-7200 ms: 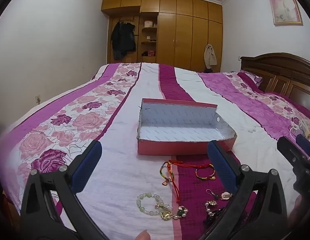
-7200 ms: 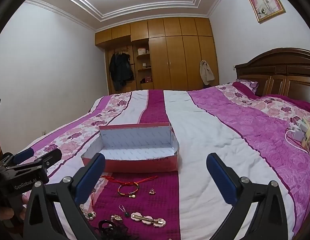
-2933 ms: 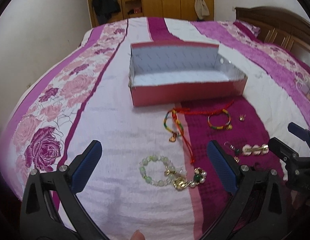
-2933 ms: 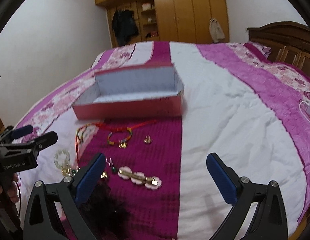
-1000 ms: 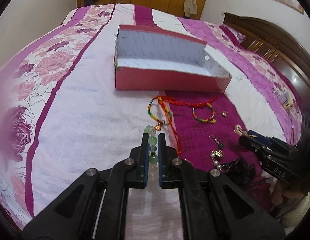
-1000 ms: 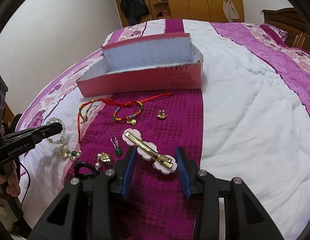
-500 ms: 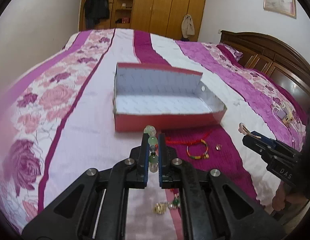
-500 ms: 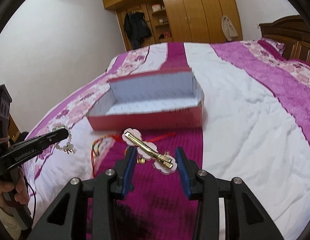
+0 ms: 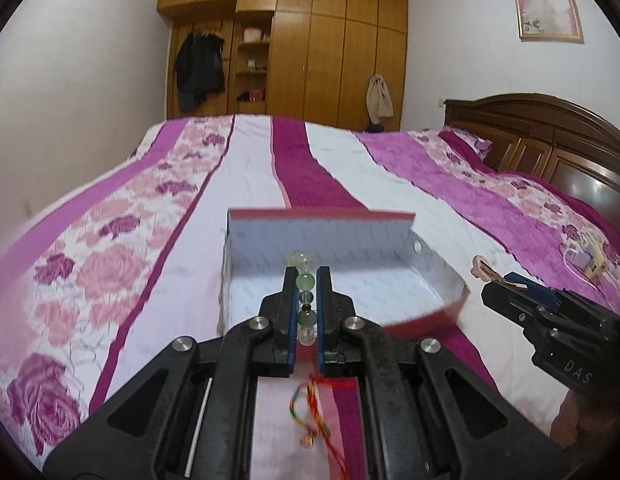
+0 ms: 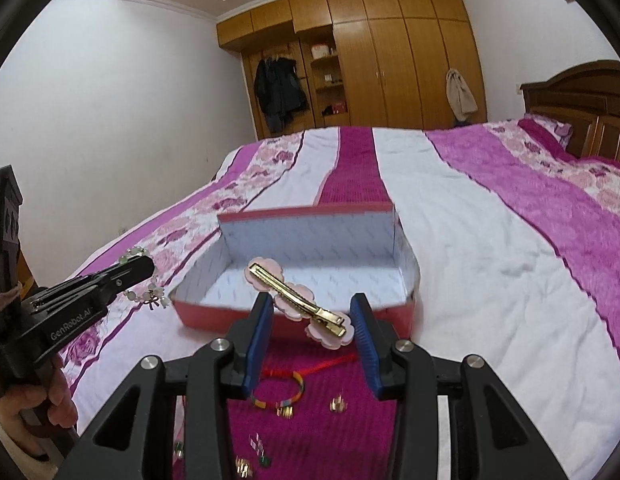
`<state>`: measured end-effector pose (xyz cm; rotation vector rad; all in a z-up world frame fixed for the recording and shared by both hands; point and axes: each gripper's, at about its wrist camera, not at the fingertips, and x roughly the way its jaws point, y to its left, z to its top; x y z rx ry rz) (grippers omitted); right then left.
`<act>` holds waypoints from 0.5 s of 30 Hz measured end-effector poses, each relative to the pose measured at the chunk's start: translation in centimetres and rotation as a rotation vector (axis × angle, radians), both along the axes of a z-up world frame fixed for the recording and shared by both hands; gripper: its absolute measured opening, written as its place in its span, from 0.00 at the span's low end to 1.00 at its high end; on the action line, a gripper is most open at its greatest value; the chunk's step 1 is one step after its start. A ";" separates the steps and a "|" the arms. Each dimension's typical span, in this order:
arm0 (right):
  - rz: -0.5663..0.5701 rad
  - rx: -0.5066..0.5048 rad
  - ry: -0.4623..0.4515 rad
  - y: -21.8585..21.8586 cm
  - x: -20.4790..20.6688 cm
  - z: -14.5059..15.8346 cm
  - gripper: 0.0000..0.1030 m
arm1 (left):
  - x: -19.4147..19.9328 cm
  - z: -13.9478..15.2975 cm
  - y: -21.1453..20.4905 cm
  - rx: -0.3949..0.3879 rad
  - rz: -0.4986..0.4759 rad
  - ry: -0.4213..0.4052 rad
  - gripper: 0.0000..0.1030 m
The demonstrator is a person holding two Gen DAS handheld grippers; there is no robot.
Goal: Organize jewelry
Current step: 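Carry the jade bracelet and flower clip into the pink box and release both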
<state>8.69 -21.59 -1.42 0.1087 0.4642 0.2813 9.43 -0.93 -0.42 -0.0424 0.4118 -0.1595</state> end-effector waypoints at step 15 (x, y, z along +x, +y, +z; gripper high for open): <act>-0.051 -0.060 -0.044 0.9 6.6 -0.6 0.42 | 6.0 -1.6 -1.0 0.013 0.047 -0.029 0.00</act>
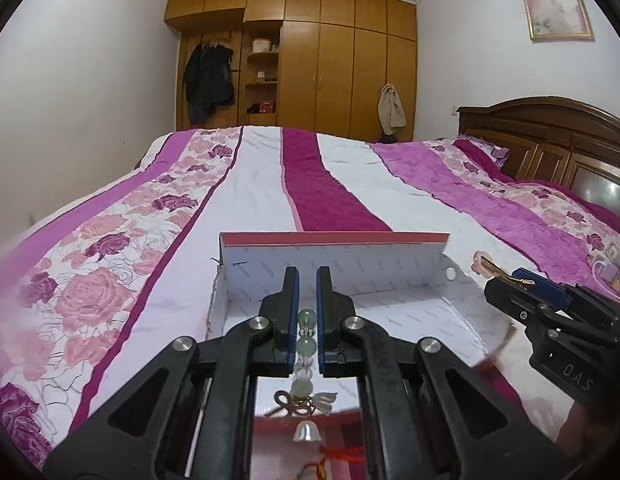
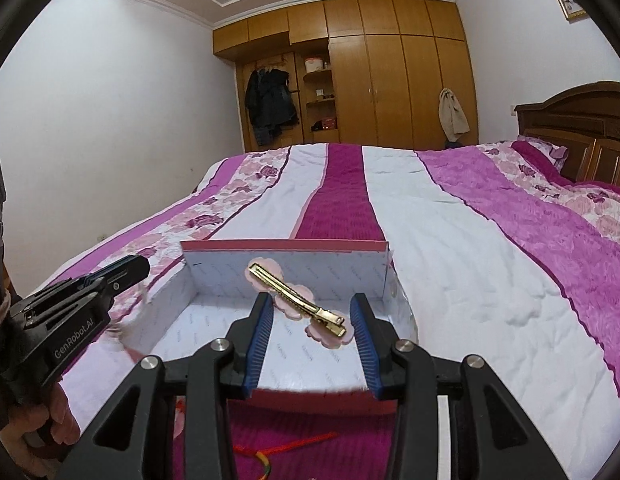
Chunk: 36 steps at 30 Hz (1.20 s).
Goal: Organize jewelry
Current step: 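Carry the jade bracelet and flower clip into the pink box and release both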
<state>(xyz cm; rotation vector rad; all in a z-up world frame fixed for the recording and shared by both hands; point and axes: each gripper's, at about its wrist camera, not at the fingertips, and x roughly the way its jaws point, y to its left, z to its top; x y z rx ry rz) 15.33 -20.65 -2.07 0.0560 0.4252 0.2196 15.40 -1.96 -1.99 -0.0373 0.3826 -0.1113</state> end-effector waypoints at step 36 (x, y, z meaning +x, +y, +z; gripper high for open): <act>0.036 -0.060 0.225 1.2 5.8 -3.7 0.63 | 4.8 -2.9 -0.8 0.012 -0.008 0.284 0.36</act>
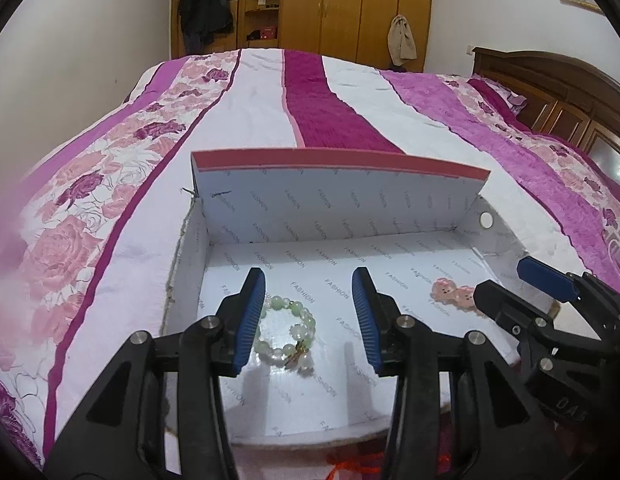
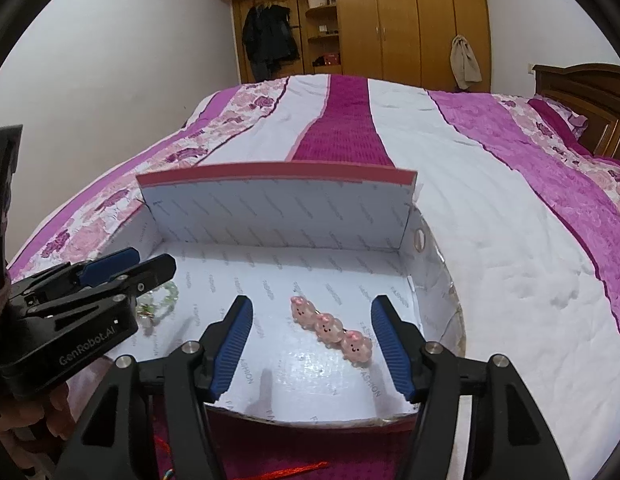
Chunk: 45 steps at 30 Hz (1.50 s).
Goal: Organize jewelry
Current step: 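Carry the jade bracelet and flower clip into the pink box and release both, then grasp the gold earrings with the left tool while the right tool grasps the black lace hair tie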
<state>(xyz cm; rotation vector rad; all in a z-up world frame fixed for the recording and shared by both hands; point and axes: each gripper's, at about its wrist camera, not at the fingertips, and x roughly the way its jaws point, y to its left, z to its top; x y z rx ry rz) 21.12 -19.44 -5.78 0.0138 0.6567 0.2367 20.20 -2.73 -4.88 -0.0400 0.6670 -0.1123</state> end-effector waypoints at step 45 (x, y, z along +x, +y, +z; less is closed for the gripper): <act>0.040 0.068 -0.085 -2.0 -17.7 5.1 0.70 | -16.2 4.6 2.5 -0.031 -0.069 -0.048 0.41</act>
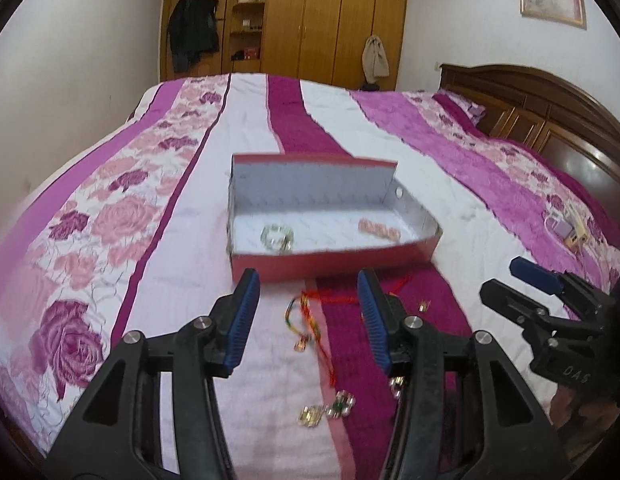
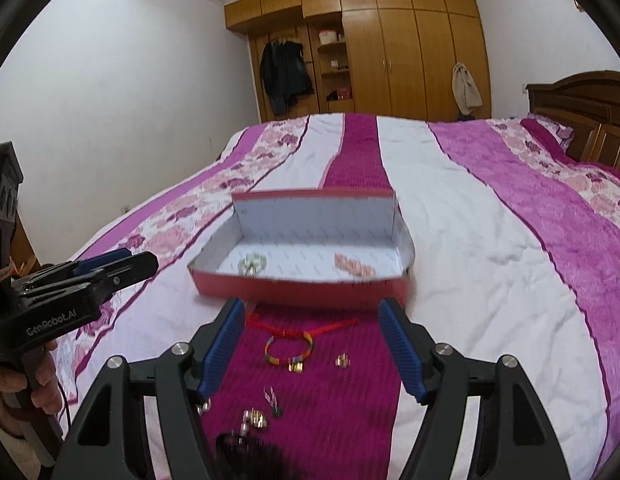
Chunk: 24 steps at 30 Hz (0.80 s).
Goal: Organize jewelry
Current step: 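Grasp the gold earrings with the left tool while the right tool grasps the black lace hair tie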
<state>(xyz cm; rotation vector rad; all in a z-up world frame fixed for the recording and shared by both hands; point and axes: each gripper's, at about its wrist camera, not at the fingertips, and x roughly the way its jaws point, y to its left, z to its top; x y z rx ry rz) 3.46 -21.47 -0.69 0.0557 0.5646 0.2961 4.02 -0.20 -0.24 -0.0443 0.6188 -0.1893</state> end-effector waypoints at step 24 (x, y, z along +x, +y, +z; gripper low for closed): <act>0.105 -0.045 0.277 1.6 -3.1 -6.6 0.70 | -1.7 -7.1 -1.8 0.142 -0.092 0.297 0.41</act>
